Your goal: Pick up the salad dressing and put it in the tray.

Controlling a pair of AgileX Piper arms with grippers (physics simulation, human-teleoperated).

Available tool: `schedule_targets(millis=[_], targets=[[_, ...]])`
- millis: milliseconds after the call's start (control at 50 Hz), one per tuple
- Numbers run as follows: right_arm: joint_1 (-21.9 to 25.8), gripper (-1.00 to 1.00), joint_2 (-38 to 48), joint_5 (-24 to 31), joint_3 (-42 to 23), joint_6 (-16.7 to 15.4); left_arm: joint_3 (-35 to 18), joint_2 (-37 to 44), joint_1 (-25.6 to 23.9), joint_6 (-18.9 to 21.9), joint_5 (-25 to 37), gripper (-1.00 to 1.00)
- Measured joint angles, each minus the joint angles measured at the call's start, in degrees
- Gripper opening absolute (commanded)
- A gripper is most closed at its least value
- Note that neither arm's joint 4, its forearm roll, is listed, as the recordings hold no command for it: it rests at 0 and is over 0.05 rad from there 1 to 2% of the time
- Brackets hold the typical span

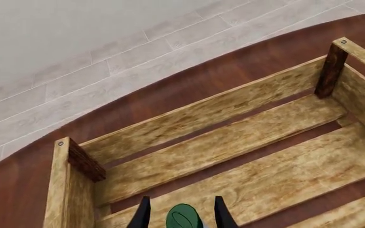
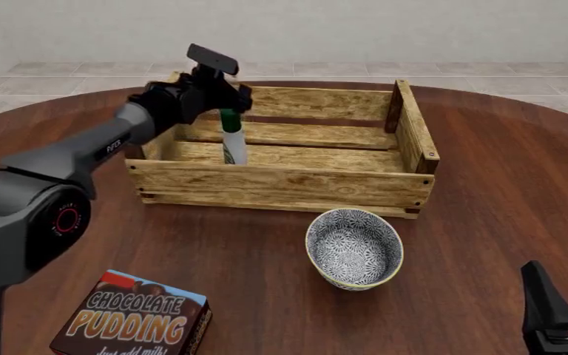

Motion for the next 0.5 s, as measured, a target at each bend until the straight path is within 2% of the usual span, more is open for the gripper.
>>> schedule_targets(millis=[500], targets=[[-0.34, 1.0, 0.0, -0.02, -0.1, -0.1, 4.98, -5.0, 0.52, 0.28, -1.77, 1.0]])
